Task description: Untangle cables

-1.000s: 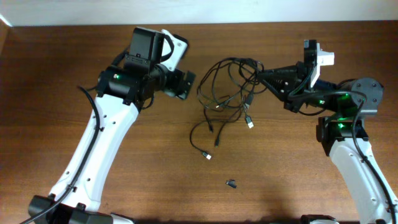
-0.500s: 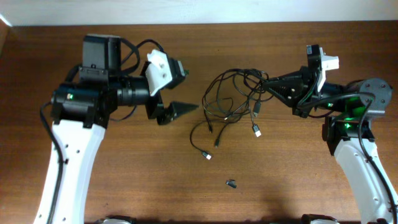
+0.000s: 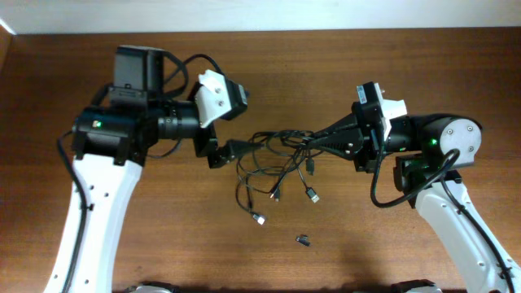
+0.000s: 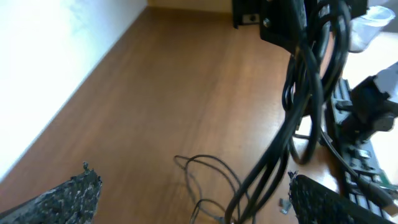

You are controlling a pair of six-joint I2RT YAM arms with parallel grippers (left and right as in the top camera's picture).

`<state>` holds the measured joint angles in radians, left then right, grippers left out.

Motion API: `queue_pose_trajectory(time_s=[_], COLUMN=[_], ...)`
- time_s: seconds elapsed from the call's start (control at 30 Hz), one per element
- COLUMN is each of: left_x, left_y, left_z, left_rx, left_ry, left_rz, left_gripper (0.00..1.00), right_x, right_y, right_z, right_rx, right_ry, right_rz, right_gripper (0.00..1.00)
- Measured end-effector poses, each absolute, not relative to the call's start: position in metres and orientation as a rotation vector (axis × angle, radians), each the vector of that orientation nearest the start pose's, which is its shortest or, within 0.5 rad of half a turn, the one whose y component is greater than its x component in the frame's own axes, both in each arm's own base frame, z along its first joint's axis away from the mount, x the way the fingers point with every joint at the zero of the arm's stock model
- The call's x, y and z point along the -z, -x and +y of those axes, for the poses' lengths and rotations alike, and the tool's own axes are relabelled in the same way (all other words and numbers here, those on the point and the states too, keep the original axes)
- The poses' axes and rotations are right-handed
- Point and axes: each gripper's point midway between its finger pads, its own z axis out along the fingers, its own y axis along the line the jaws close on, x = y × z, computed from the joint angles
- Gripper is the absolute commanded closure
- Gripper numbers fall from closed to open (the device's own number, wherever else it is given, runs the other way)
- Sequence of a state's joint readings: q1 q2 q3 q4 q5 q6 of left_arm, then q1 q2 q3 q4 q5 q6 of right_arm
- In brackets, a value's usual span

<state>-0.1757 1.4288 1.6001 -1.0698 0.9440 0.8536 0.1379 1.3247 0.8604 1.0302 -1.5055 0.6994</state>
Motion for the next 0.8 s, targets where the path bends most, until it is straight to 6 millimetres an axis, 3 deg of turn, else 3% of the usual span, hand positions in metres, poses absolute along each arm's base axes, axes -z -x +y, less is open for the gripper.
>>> queue_pose_trajectory(time_s=[0.13, 0.17, 0.2, 0.23, 0.43, 0.5, 0.53, 0.57, 0.67, 0.8], left_x=[-0.326, -0.326, -0.326, -0.325, -0.326, -0.326, -0.326, -0.325, -0.323, -0.322], left_y=[-0.282, -0.282, -0.282, -0.282, -0.281, -0.283, -0.284, -0.285, -0.288, -0.299], left_z=[-0.21, -0.21, -0.21, -0.21, -0.211, -0.211, -0.211, -0.21, -0.206, -0.192], left_rx=[0.821, 0.819, 0.814, 0.812, 0.8, 0.791, 0.785, 0.777, 0.752, 0.712], left_ry=[-1.446, -1.449, -1.453, -1.456, -1.473, -1.473, -1.473, -1.474, -1.467, -1.425], left_rz=[1.646, 1.644, 1.641, 1.64, 1.618, 1.614, 1.615, 1.618, 1.634, 1.672], left_gripper=[0.04, 0.28, 0.72, 1.0, 1.0, 1.0, 1.0, 1.0, 1.0, 1.0], right_x=[-0.361, -0.361, -0.361, -0.361, -0.362, -0.361, -0.359, -0.356, -0.346, -0.32], right_y=[-0.25, -0.25, -0.25, -0.25, -0.251, -0.253, -0.254, -0.256, -0.262, -0.29], right_z=[0.208, 0.209, 0.209, 0.209, 0.209, 0.209, 0.209, 0.209, 0.21, 0.21], right_rx=[-1.382, -1.381, -1.381, -1.381, -1.38, -1.392, -1.404, -1.428, -1.508, -1.616], right_ry=[1.164, 1.161, 1.161, 1.16, 1.152, 1.139, 1.126, 1.106, 1.028, 0.725], right_rz=[1.243, 1.243, 1.243, 1.243, 1.244, 1.26, 1.277, 1.308, 1.416, 1.678], right_gripper=[0.96, 0.96, 0.96, 0.96, 0.96, 0.52, 0.15, 0.01, 0.01, 0.01])
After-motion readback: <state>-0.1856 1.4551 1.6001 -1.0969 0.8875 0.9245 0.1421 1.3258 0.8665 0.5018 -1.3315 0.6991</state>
